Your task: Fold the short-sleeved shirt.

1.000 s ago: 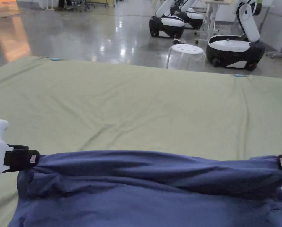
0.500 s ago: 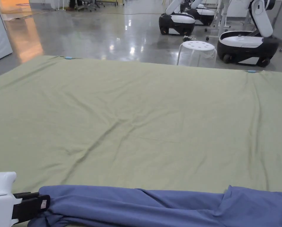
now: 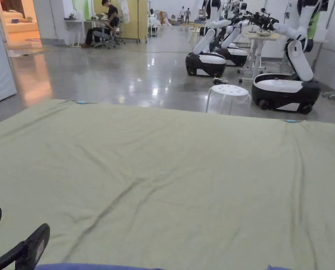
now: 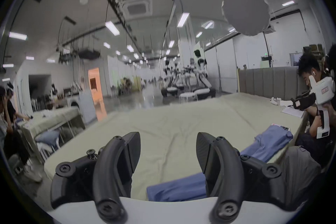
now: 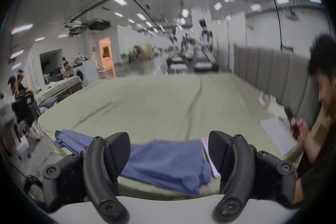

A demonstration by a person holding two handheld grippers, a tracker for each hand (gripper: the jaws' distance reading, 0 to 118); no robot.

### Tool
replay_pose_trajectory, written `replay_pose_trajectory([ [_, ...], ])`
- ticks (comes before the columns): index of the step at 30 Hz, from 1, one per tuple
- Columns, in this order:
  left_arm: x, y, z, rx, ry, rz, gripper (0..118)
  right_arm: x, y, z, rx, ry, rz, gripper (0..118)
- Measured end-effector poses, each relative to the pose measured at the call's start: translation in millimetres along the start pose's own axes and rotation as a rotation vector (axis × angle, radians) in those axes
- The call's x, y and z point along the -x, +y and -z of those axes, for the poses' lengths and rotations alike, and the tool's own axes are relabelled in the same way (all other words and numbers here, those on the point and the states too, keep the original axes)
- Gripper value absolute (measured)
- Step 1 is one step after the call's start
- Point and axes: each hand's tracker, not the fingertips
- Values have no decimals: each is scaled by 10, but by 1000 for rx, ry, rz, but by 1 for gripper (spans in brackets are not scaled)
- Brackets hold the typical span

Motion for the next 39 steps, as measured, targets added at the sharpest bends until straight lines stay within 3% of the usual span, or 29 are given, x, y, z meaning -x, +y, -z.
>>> replay_pose_trajectory([
  [2,-130,-11,-13,-60,22,28,62,214,21,11,-46,-7,-66,94],
  [4,-234,-33,-35,-79,5,22,51,370,-17,66,-71,8,-90,79],
  [5,-279,17,-21,-51,-9,-28,28,428,-31,95,-67,35,-87,63],
  [6,-253,-19,-4,-28,-23,-74,4,475,-38,123,-56,71,-73,35],
  [7,-250,-19,1,-12,-43,-106,4,519,-47,145,-49,86,-58,14],
  [8,-259,-34,-10,-25,17,-79,3,578,-37,170,-44,89,-50,3],
  [9,-269,-24,-16,-13,-22,-96,3,629,-46,191,-39,88,-53,0],
  [17,-331,-57,-81,74,-31,-34,3,799,-136,249,-4,96,-71,0],
  [27,162,-263,-21,133,51,-144,4,722,-194,178,13,96,-33,0],
  [28,302,-302,30,153,38,-212,12,706,-207,179,18,102,-22,0],
  [30,671,-436,204,286,8,-415,63,666,-227,185,29,111,4,0],
  [33,1180,-826,467,408,-112,-670,67,635,-277,202,42,114,23,0],
  [39,1738,-1607,931,575,-160,-1104,67,610,-345,265,93,123,83,0],
])
